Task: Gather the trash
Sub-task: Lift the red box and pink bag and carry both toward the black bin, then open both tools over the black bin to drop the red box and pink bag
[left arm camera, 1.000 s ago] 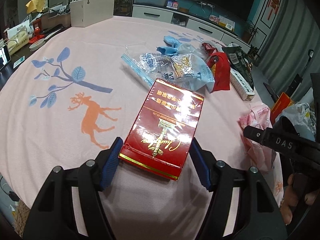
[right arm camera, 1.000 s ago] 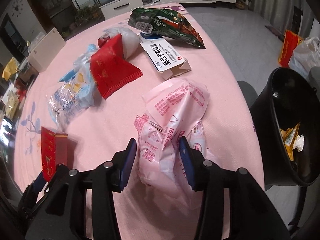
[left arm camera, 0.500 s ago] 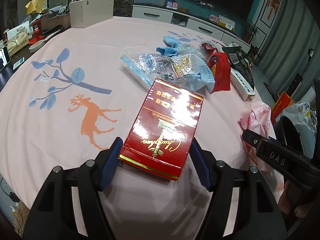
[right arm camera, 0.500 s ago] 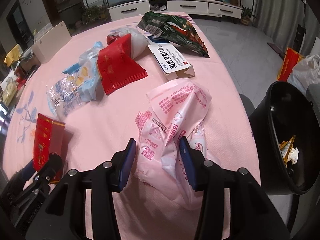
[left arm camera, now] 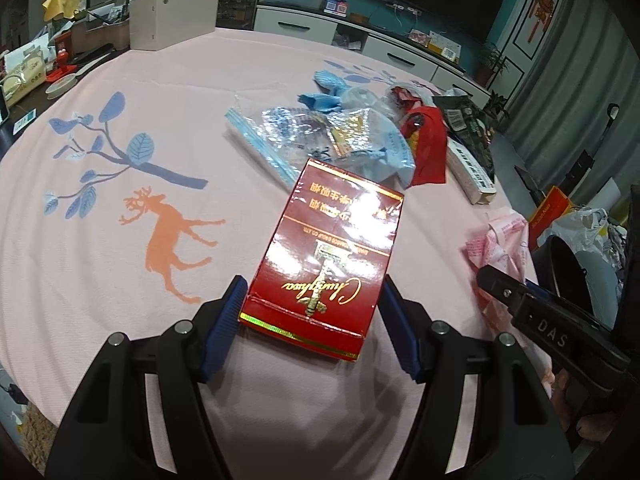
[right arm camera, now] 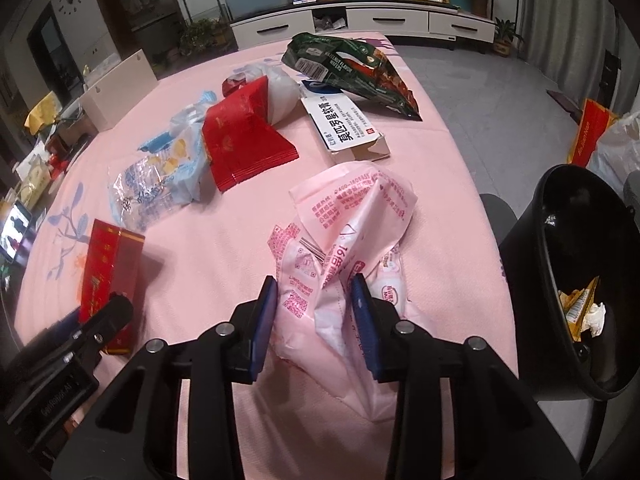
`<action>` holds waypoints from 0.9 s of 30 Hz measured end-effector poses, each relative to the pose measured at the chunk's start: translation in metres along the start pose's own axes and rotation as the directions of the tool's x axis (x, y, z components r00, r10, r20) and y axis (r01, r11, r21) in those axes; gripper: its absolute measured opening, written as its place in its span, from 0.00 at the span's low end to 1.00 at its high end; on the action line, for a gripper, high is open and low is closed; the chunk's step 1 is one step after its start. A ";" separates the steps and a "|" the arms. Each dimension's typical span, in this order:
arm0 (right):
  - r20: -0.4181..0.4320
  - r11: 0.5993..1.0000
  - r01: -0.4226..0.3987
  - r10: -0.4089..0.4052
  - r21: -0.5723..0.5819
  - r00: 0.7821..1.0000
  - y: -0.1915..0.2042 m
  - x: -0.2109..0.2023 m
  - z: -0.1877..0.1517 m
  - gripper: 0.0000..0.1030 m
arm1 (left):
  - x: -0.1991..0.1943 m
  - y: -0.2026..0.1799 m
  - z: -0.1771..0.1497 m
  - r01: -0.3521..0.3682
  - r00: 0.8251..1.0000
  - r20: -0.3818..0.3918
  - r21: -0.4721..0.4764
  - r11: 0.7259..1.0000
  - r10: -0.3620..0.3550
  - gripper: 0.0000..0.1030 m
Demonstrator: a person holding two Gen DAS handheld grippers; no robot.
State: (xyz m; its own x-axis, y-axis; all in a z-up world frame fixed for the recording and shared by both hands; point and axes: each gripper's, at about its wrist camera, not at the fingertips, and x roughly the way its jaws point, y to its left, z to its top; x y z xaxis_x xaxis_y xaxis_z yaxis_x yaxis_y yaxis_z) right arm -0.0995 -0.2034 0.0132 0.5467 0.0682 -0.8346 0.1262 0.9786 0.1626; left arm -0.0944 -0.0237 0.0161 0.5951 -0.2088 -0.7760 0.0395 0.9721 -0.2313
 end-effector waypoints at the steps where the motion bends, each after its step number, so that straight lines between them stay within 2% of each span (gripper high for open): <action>1: -0.001 1.000 -0.004 0.004 0.008 1.000 -0.001 -0.001 0.001 0.36 | -0.001 -0.001 0.000 0.002 1.000 0.004 0.003 1.000 -0.002 0.65; 5: 0.032 0.996 -0.044 0.042 0.077 0.999 -0.011 -0.014 0.008 0.35 | -0.012 -0.010 0.001 0.004 0.999 0.046 0.026 1.000 -0.005 0.64; 7: 0.072 0.990 -0.084 0.076 0.114 0.995 -0.019 -0.027 0.013 0.35 | -0.022 -0.015 0.003 0.038 0.997 0.071 0.029 0.999 -0.040 0.63; 12: 0.233 0.977 -0.155 0.118 0.149 0.965 -0.043 -0.082 0.022 0.35 | -0.050 -0.036 0.011 0.080 0.986 0.145 0.056 0.995 -0.087 0.60; 17: 0.369 0.963 -0.196 0.116 0.185 0.922 -0.075 -0.131 0.020 0.35 | -0.079 -0.065 0.018 0.143 0.964 0.209 0.103 0.984 -0.162 0.58; 21: 0.446 0.948 -0.215 0.091 0.235 0.890 -0.104 -0.161 0.012 0.35 | -0.095 -0.093 0.020 0.208 0.943 0.228 0.162 0.965 -0.241 0.57; 27: 0.502 0.914 -0.228 0.031 0.335 0.864 -0.149 -0.184 -0.004 0.35 | -0.101 -0.155 0.020 0.339 0.901 0.189 0.255 0.905 -0.391 0.57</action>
State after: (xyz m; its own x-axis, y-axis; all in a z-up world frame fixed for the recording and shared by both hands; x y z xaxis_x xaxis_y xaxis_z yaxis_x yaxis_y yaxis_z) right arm -0.2224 -0.3606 0.1405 0.8920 -0.0078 -0.4520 0.2681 0.8142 0.5150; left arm -0.1450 -0.1515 0.1424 0.6726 -0.5477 -0.4977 0.4423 0.8367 -0.3231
